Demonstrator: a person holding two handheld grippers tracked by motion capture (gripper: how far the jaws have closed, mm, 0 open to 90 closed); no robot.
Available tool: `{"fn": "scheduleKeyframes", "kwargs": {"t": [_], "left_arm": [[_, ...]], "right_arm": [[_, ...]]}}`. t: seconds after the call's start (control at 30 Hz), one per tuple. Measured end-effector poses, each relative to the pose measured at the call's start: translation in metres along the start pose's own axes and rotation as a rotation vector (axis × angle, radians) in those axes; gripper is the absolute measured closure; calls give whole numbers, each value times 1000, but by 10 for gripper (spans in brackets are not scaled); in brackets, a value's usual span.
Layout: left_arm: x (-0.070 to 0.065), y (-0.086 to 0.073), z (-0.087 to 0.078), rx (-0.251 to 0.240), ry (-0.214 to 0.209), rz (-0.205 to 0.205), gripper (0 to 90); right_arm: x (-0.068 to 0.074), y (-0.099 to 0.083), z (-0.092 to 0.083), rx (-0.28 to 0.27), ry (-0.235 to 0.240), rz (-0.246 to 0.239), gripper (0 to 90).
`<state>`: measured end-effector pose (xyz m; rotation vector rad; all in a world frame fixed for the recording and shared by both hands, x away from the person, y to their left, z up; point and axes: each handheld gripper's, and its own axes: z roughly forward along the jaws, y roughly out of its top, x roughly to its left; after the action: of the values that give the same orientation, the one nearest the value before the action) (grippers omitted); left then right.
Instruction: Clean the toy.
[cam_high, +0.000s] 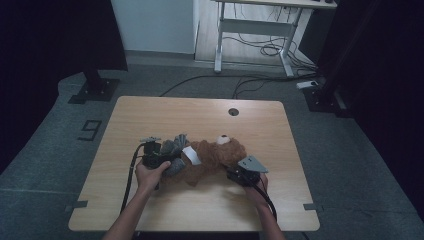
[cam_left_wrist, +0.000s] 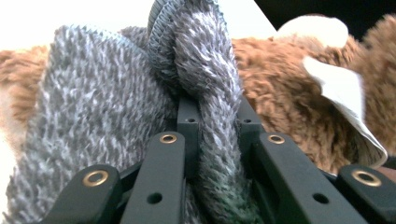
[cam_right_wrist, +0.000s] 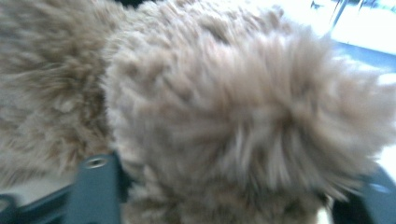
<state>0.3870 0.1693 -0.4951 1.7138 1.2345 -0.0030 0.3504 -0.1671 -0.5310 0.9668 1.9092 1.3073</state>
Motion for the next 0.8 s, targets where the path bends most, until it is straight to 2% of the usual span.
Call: {"fn": "scheduleKeyframes", "kwargs": {"t": [0.13,0.2,0.27,0.37,0.43,0.5,0.57,0.63,0.73,0.8], "left_arm": [[-11,-9,-3,-9,-13,50,772],[-16,-13,-5,-11,-18,79,771],[-20,-16,-6,-7,-10,106,769],[-22,-22,-7,-7,3,126,768],[-22,-24,-8,-13,-5,121,768],[-23,-27,-9,-17,-2,131,767],[-26,-28,-10,-18,-1,141,767],[-26,-29,-10,-21,-3,142,766],[-27,-32,-12,-19,1,150,765],[-25,-35,-12,-10,-16,145,762]], "right_arm": [[-4,-11,-17,66,32,31,176],[-8,-14,-29,97,71,55,137],[-15,-12,-44,104,111,80,123],[-23,-4,-63,61,150,115,138],[-30,11,-74,16,162,148,139],[-33,24,-79,-8,161,149,139],[-34,40,-76,3,141,136,141],[-34,48,-65,48,136,135,139],[-32,39,-40,169,138,148,124],[-32,28,-33,198,166,181,103]]}}
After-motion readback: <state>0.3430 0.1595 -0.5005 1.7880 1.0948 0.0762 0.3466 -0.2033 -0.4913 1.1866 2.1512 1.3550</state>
